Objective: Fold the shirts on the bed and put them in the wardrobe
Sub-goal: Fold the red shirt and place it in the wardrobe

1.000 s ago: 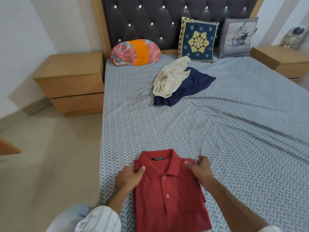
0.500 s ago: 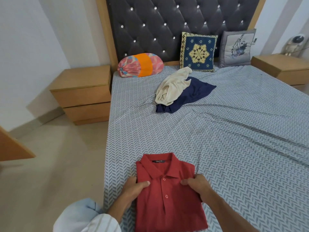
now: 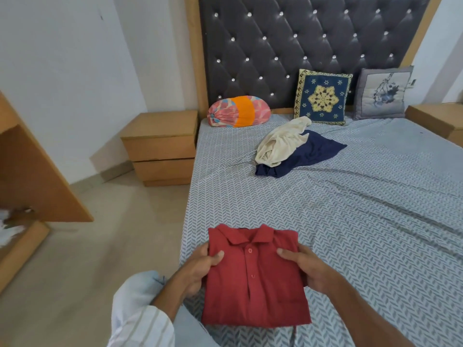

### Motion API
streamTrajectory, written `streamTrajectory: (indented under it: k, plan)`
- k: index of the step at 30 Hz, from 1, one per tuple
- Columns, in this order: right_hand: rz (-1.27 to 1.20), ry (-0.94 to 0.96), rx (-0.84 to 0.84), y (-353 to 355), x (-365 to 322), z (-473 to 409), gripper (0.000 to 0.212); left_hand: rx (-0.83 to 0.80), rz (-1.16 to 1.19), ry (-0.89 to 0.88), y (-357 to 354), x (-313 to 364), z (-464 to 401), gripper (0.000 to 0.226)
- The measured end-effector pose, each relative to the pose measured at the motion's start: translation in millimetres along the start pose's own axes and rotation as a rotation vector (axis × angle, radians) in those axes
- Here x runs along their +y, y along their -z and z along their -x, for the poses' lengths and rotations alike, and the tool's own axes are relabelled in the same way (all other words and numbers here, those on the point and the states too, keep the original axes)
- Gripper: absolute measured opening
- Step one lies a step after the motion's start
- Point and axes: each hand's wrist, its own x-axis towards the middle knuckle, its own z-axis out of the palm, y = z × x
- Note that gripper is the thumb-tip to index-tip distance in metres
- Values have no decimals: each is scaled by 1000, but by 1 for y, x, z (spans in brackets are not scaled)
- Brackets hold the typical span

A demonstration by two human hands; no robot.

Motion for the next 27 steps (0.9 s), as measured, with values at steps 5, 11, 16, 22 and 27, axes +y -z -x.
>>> streamTrajectory:
  k: [5,11,16,22,27]
  plan:
    - [48,91,-191,-49,-38,8,47,85,72,-133,37,27,33,37]
    - [104,213,-368,-126,-74,9,55,172,112,-256,91,66,98,44]
    - [96,232,-455,-182,-91,3,58,254,156,-307,125,85,138,66]
    - [133,190,-563,-242,-87,-13,65,389,282,-265,166,78,150,45]
    - [313,110,-607,-276,-71,-48,72,408,297,-207,215,64,132,46]
